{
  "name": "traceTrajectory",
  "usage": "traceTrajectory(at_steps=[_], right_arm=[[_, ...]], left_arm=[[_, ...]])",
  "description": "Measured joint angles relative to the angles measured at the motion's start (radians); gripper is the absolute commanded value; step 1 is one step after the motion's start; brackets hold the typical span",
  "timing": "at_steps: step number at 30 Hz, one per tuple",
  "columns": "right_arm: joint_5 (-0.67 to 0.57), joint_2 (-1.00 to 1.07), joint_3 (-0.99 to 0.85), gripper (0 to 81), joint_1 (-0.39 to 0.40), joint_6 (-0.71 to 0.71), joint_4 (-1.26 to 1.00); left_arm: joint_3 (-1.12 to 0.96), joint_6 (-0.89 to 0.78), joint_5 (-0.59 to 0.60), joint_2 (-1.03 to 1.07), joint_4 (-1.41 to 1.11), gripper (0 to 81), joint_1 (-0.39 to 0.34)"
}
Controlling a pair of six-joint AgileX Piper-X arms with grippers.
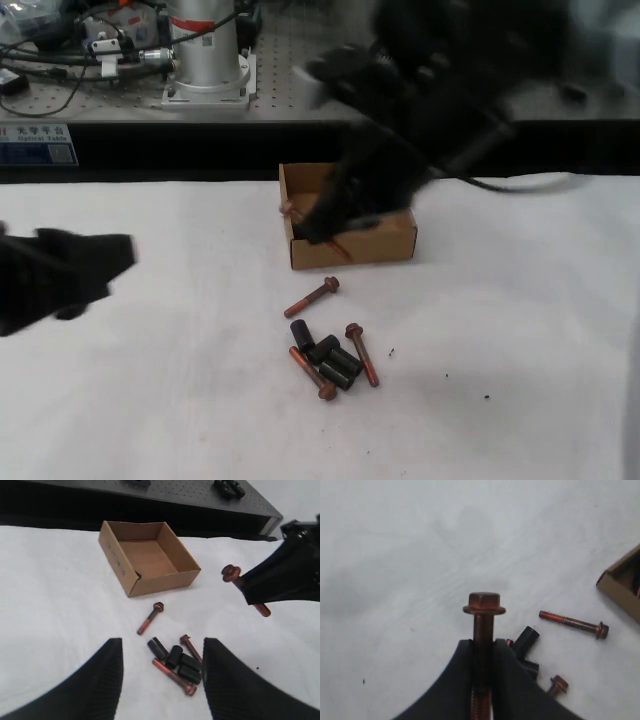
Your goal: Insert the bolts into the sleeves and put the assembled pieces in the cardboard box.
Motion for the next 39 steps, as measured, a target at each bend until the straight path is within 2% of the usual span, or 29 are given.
traceTrajectory(at_steps=[3, 4, 7, 11, 16, 21, 28, 39], right_arm=[[-0.019, -0.132, 0.237, 2.1, -0.043, 0.102, -0.224], [-0.018, -0.166, 0.305, 2.1, -0.057, 0.136, -0.294], [-0.01, -0.237, 0.441, 2.1, -0.083, 0.198, -0.397], [-0.01, -0.284, 0.512, 2.1, -0.094, 0.221, -0.428], [-0.007, -0.344, 0.573, 2.1, -0.095, 0.256, -0.445], [0.033, -0.445, 0.678, 2.1, -0.095, 0.274, -0.488], [0.095, -0.573, 0.789, 2.1, -0.095, 0.376, -0.568], [0.178, -0.79, 0.946, 2.1, -0.095, 0.431, -0.578]], left_arm=[[0.0, -0.055, -0.031, 0.09, -0.042, 36.8, -0.074], [0.0, -0.075, -0.051, 0.09, -0.061, 36.8, -0.079], [0.0, -0.109, -0.094, 0.174, -0.106, 36.8, -0.148], [-0.018, -0.221, -0.168, 0.289, -0.174, 36.1, -0.227], [-0.133, -0.336, -0.22, 0.449, -0.179, 33.8, -0.27], [-0.303, -0.387, -0.232, 0.589, -0.056, 33.8, -0.271], [-0.479, -0.431, -0.226, 0.767, 0.139, 33.8, -0.271], [-0.494, -0.515, -0.198, 0.853, 0.185, 33.8, -0.278]])
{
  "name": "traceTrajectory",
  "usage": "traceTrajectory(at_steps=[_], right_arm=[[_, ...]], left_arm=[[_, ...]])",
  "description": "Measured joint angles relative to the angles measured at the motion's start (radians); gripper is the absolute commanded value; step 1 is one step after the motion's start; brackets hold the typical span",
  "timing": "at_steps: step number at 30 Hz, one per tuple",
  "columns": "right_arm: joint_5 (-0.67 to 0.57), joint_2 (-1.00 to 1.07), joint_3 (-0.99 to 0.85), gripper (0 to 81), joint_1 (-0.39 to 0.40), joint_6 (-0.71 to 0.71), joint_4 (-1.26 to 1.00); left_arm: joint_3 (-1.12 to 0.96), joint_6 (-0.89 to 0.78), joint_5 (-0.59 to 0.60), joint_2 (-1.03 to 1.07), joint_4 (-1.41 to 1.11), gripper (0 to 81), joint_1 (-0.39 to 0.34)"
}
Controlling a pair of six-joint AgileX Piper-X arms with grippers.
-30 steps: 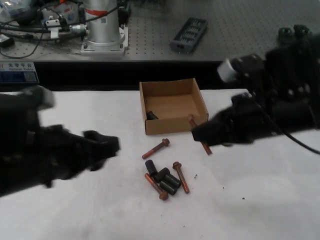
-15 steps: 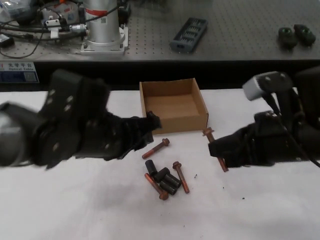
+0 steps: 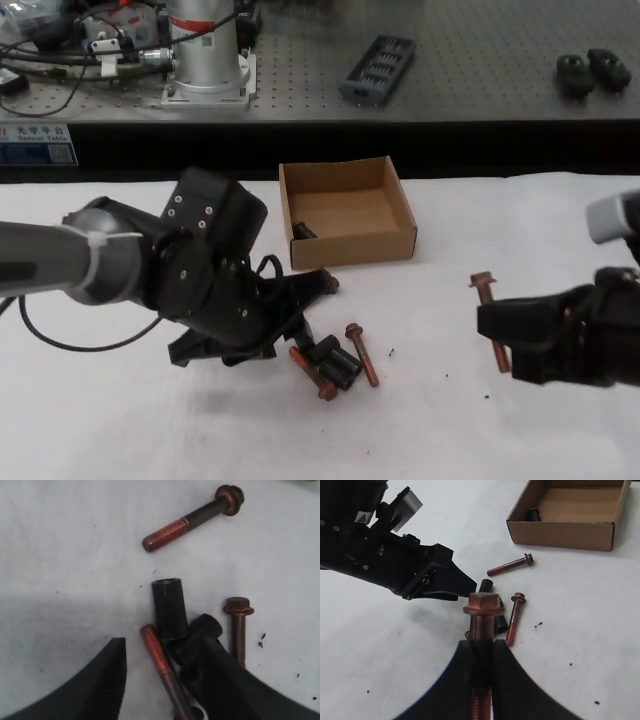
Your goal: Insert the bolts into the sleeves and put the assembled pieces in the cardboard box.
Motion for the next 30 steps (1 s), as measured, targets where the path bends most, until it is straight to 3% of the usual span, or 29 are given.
traceTrajectory(at_steps=[30], right_arm=[[-0.097, -0.062, 0.036, 2.1, 0.0, 0.052, 0.0]], left_arm=[[-0.154, -0.003, -0.038, 0.125, 0.102, 33.5, -0.03]])
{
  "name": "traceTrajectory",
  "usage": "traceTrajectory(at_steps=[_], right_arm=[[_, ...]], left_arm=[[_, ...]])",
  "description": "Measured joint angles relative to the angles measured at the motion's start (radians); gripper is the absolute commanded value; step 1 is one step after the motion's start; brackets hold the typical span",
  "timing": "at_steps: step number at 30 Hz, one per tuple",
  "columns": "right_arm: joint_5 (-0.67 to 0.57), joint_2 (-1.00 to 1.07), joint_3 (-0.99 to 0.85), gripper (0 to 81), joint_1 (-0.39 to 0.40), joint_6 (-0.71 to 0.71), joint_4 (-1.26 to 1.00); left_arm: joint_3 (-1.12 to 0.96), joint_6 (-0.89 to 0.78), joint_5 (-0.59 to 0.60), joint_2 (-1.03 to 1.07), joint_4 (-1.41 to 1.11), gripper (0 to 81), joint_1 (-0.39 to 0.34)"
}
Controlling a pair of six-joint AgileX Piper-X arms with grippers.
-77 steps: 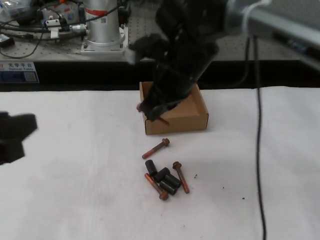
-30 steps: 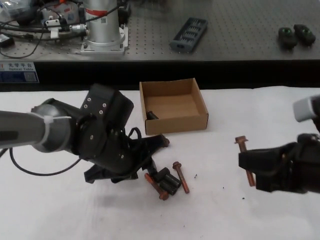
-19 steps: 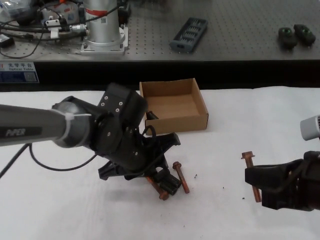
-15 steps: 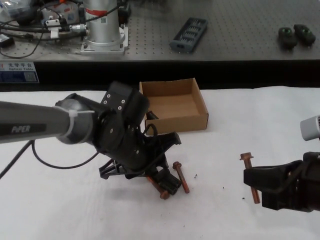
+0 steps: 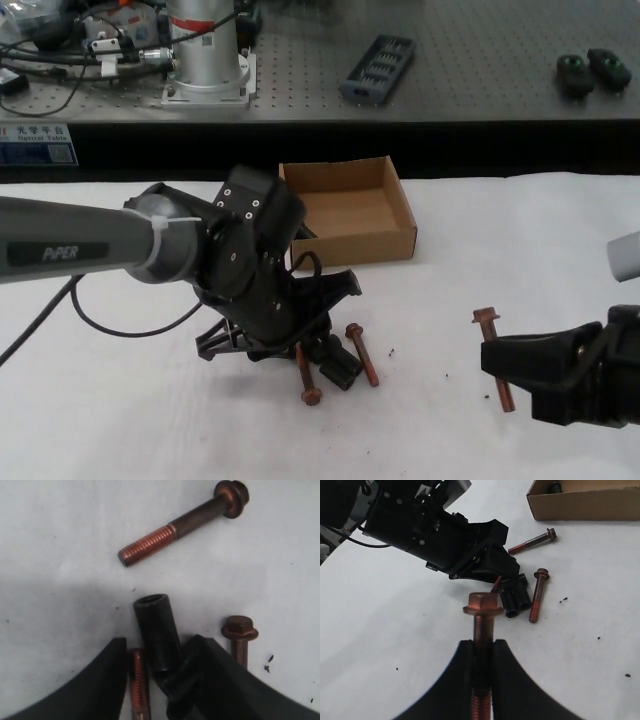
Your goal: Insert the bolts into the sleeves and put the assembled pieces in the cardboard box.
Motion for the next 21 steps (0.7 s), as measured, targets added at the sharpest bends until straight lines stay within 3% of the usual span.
traceTrajectory(at_steps=[4, 21], right_arm=[[-0.002, -0.029, -0.001, 2.1, 0.0, 0.003, 0.0], [-0.012, -0.06, -0.001, 2.1, 0.0, 0.006, 0.022]], left_arm=[[-0.004, 0.0, -0.019, 0.0, 0.002, 30.3, -0.001], [-0.016, -0.034, -0.037, 0.002, 0.011, 30.2, -0.001]])
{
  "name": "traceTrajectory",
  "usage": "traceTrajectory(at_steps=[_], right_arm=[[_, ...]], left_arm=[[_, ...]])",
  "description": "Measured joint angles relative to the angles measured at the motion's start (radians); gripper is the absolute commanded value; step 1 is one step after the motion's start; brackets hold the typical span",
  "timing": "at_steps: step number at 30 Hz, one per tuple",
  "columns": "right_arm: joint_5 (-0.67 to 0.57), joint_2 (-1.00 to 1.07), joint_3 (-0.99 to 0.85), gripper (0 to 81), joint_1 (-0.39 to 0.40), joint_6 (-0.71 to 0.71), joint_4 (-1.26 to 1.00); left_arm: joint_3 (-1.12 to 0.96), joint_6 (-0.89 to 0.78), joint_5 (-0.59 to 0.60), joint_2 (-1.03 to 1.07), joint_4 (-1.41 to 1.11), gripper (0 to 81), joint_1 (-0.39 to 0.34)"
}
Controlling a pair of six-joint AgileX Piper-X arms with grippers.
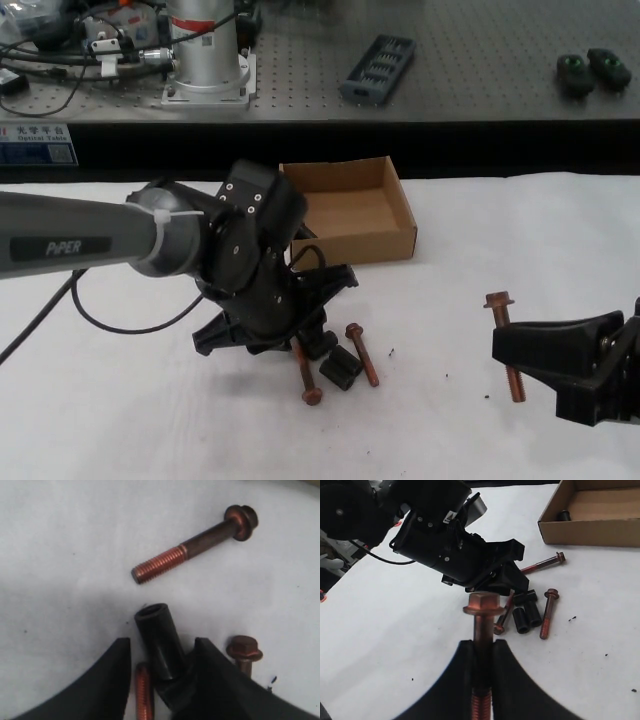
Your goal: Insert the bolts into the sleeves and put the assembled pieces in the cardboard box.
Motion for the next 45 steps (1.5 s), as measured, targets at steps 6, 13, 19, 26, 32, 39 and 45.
traceTrajectory(at_steps=[6, 13, 19, 26, 32, 39, 45], right_arm=[[-0.024, 0.0, 0.0, 2.1, 0.0, 0.0, 0.006], [-0.034, 0.0, 0.0, 2.1, 0.0, 0.0, 0.008], [-0.034, -0.01, 0.0, 2.1, 0.0, 0.0, 0.014], [-0.034, -0.014, 0.0, 2.1, 0.0, 0.0, 0.014], [-0.049, -0.014, 0.0, 2.1, 0.0, 0.002, 0.021], [-0.056, -0.014, 0.0, 2.1, 0.0, 0.004, 0.023], [-0.056, -0.014, 0.0, 2.1, 0.0, 0.004, 0.023]], left_arm=[[-0.066, -0.007, -0.029, 0.029, 0.046, 30.2, 0.0], [-0.164, -0.018, -0.008, 0.089, 0.122, 30.2, 0.0], [-0.18, -0.018, -0.008, 0.09, 0.216, 30.2, 0.0], [-0.182, -0.018, -0.011, 0.09, 0.225, 30.2, 0.0], [-0.182, -0.018, -0.022, 0.09, 0.229, 30.2, 0.0], [-0.182, -0.018, -0.022, 0.09, 0.229, 30.2, 0.009], [-0.182, -0.018, -0.025, 0.09, 0.229, 29.5, 0.009]])
